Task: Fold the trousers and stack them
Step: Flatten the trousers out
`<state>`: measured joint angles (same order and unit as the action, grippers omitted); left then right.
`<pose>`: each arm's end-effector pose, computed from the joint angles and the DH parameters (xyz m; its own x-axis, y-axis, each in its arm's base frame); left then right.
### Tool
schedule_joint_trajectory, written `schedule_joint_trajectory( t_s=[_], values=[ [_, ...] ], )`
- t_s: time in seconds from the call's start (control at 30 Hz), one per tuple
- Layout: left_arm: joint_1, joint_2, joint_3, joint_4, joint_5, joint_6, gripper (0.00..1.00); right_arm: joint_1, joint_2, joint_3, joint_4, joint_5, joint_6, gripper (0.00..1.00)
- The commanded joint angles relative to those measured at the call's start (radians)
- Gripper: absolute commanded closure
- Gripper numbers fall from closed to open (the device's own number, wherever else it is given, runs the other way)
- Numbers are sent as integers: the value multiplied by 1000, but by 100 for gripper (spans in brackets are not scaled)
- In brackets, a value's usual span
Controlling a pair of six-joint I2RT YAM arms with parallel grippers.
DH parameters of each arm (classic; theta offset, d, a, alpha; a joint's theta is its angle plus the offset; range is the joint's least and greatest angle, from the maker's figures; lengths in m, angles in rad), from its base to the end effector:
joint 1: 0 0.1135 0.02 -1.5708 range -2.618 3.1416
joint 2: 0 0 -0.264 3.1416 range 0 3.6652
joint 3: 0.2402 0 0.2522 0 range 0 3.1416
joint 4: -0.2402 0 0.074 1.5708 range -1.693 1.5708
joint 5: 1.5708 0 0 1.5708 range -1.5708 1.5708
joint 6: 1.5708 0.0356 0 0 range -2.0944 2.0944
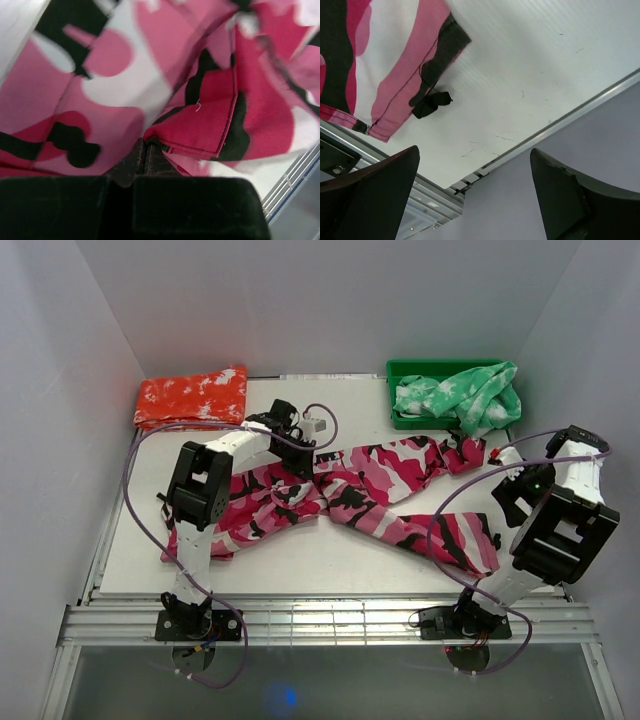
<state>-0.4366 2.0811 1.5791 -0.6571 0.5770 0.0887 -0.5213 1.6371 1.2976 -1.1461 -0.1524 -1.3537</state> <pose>0.3852 -0.2012 0.1834 -0.7783 0.4451 -0.4429 0.6236 0.6302 -0.4625 0.2609 -0.1436 0.2431 -0.6559 -0.7364 -0.1660 -0.7401 0.6706 -0.0505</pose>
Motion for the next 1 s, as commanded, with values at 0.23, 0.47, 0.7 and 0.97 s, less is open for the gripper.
schedule_joint_trajectory(
  t_s=[0.23, 0.47, 0.7, 0.97],
  values=[
    [108, 157, 79, -98, -43, -32, 100, 134, -230, -247, -77, -128, -180, 4],
    [118, 191, 85, -138, -39, -23, 93, 240, -339, -343, -65, -232, -192, 2],
    [154, 203, 101, -127, -55, -41, 92, 332, -402, -480, -64, -193, -246, 2],
    [171, 162, 105, -128, -40, -4, 74, 454, -300, -561, 109, -139, -60, 26]
  ],
)
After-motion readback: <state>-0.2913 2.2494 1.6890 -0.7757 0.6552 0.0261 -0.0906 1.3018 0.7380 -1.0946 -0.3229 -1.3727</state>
